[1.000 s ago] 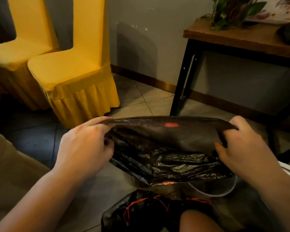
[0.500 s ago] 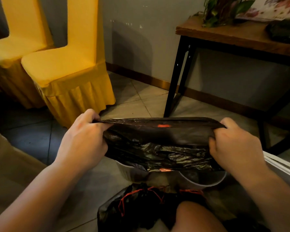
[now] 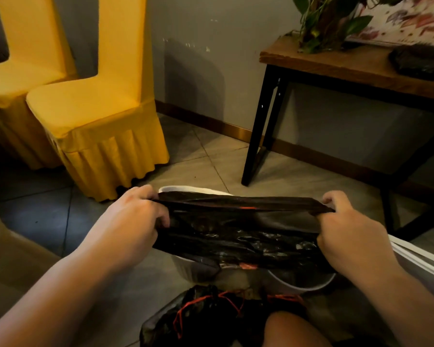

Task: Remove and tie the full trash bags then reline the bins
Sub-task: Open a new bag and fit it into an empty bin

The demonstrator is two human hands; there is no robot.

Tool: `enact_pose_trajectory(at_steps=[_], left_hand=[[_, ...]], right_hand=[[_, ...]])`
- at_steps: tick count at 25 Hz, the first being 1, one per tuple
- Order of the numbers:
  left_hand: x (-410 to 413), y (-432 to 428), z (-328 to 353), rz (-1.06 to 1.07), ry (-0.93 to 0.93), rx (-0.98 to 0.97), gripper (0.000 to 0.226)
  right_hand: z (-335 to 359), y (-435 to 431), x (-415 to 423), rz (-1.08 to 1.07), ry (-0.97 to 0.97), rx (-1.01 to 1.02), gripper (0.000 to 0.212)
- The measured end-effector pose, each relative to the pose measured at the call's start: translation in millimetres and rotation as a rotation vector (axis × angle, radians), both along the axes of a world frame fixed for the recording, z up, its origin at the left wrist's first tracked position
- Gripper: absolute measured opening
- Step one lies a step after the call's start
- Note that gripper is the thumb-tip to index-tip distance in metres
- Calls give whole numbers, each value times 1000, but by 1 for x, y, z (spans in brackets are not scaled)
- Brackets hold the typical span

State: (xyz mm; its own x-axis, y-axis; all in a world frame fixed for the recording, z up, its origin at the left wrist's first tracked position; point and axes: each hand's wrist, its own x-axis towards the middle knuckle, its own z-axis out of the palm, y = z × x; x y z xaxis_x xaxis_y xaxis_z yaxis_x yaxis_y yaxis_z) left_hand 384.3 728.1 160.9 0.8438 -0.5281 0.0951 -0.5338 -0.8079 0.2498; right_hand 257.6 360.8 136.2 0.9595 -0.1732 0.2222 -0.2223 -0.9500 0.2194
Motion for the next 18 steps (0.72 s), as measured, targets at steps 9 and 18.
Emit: enact_pose_trajectory(at_steps=[9,18], left_hand=[[-7,-10,-11,119,-112,18,26],[2,-6,-32,145,-18,357,52]], right_hand=[[-4,17,2,-20,-43,81,19],[-11,27,10,-118,93,108,14]])
